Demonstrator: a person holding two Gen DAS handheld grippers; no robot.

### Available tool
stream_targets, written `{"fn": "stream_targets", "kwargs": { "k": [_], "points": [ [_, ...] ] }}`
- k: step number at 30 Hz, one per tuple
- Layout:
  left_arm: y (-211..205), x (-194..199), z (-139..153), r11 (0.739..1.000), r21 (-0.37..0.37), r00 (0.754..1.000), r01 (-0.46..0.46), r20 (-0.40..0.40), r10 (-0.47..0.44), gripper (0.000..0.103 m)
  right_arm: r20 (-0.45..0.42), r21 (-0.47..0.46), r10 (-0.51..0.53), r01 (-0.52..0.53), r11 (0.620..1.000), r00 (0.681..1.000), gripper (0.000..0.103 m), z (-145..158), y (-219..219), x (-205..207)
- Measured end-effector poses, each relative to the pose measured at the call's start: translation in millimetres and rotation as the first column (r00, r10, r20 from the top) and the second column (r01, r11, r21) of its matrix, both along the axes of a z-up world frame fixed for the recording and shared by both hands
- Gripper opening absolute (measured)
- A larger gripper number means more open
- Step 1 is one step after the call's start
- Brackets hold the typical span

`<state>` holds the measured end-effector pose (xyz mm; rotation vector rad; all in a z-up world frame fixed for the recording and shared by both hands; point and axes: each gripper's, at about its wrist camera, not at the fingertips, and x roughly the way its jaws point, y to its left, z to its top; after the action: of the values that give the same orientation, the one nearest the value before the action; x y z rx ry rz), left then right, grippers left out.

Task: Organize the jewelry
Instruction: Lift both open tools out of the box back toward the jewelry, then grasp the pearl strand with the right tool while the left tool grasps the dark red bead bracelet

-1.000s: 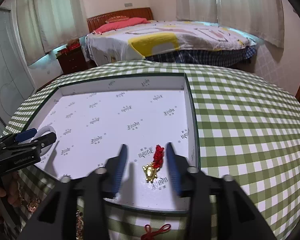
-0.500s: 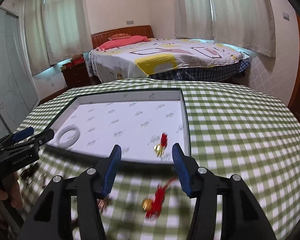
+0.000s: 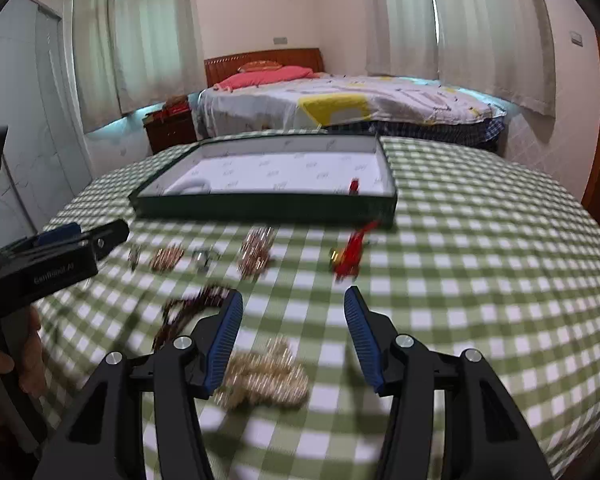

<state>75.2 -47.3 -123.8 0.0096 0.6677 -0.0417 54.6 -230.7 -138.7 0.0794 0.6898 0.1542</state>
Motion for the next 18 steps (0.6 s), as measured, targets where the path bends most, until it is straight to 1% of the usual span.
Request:
{"fn": "stream_targets", "kwargs": {
  "k": [9, 11, 14, 18],
  "points": [
    [2.2, -17.1, -2.0, 1.000, -0.011, 1.000, -0.015, -0.007, 0.014, 0.082, -0.034, -0.001, 0.036, -0.036, 0.999, 0.999, 0.053, -10.0, 7.7, -7.4],
    [2.2, -19.6, -1.8, 1.000, -0.015, 1.000, -0.015, -0.005, 0.015, 0.082, -0.049, -0.008, 0.046, -0.047, 0.999, 0.998, 0.056, -11.8, 11.0, -8.0],
    [0.6, -21.3, -2.8, 1.000, -0.018, 1.000, -0.012, -0.010, 0.012, 0.082, -0.060, -0.017, 0.046, -0.047, 0.999, 0.997, 0.057, -13.9, 12.5, -9.4],
    [-3.5, -24.1, -4.7, 1.000, -0.020, 1.000, -0.004, -0.019, 0.004, 0.082, -0.100, -0.010, 0.047, -0.048, 0.999, 0.994, 0.057, -21.2, 10.7, -9.7]
  ]
}}
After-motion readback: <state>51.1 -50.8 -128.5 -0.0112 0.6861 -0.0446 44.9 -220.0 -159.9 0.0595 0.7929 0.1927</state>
